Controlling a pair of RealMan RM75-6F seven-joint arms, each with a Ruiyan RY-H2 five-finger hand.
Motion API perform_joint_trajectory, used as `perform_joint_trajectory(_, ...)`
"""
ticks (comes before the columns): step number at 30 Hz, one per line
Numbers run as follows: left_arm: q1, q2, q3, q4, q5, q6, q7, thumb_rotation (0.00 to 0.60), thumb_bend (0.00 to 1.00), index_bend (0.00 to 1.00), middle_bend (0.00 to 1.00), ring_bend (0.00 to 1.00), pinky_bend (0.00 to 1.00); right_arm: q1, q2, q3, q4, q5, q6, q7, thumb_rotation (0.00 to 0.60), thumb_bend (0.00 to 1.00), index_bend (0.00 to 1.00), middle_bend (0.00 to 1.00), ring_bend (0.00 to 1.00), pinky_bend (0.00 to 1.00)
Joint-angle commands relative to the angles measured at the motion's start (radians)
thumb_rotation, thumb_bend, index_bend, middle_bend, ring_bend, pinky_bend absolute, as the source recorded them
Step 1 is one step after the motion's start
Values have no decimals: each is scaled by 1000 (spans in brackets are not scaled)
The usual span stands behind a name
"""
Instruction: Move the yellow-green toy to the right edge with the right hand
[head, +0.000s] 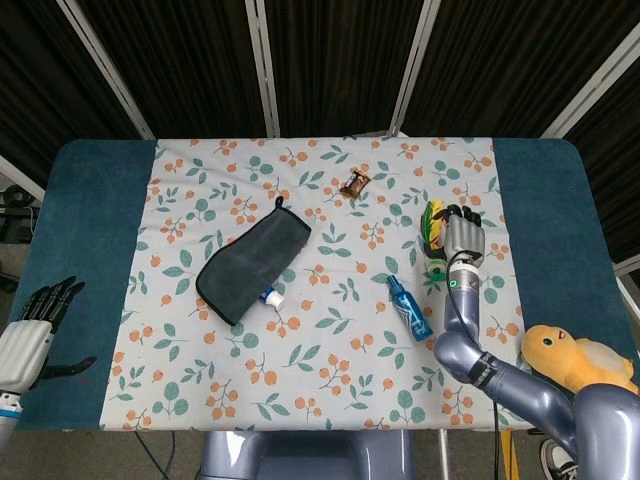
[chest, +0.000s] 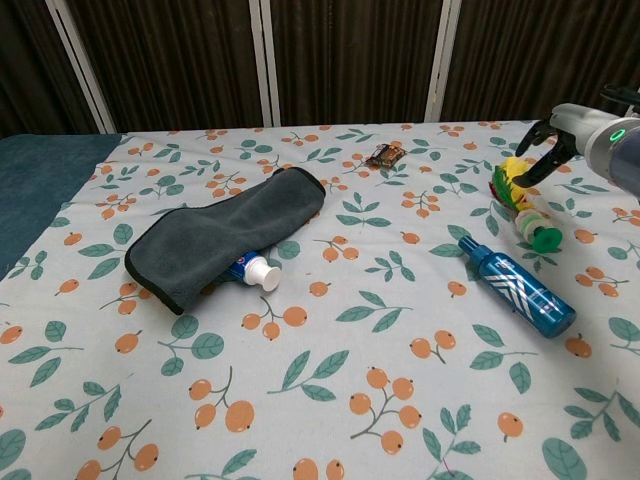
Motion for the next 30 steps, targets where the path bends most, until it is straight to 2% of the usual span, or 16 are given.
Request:
perform_joint_trajectory(1,0,-1,0,-1,-1,-2,2,597,152,0,0,0,0,35,-30,32,81,63,-40,-18,600,224,304,106,0,0)
perform_joint_trajectory(10,-2,-3,0,-6,-4,-5,12,595,151,0,0,0,0,69,-62,71,195,198,-119,-54,600,223,264,56,0,0)
perform_joint_trajectory(19,-2,-2,-1,-5,-9,-7,5,599,151,0,0,0,0,111,-116,96,337,227,-170,-44,600,223,271,56,0,0)
perform_joint_trajectory(24,-2,-1,-2,-5,-12,-8,2,596,150,0,0,0,0,126,-137,105,394,229,-192,-42,600,225,316,65,0,0)
perform_joint_trajectory(30,-2,-1,-3,-7,-18,-11,1,598,152,0,0,0,0,145,-169,143,416,238,-201,-5,600,223,380,114,0,0)
